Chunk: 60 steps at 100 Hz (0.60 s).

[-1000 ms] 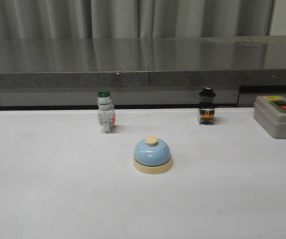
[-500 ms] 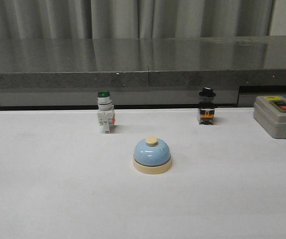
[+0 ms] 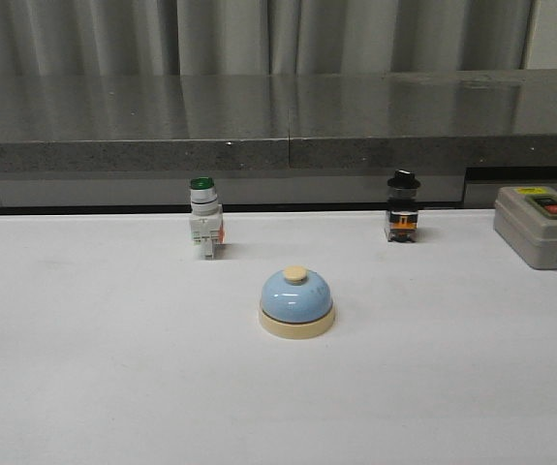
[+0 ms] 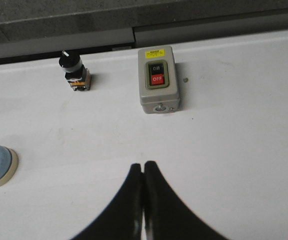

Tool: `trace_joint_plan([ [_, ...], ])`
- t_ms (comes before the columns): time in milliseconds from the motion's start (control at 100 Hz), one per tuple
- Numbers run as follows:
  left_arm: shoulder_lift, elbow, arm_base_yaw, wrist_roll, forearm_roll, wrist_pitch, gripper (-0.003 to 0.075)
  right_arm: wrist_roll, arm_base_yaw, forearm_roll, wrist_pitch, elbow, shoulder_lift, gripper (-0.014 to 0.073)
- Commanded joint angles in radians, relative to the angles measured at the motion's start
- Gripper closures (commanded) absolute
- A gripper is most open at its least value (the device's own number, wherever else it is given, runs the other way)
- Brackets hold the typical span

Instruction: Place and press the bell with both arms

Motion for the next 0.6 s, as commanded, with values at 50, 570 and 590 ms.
trace_joint_plan([
  [50, -0.031, 0.056, 0.001, -0.007, -0.010, -0.075, 0.0741, -0.003, -0.005, 0.012, -0.045, -0.039, 0.080, 0.0658],
  [570, -0.031, 0.056, 0.001, -0.007, -0.010, -0.075, 0.0741, -0.004, 0.213, 0.032, -0.168, -0.143, 0.394, 0.0658],
  [590, -0.031, 0.056, 0.001, -0.007, -0.010, -0.075, 0.0741, -0.004, 0.226, 0.032, -0.172, -0.149, 0.412, 0.0658],
])
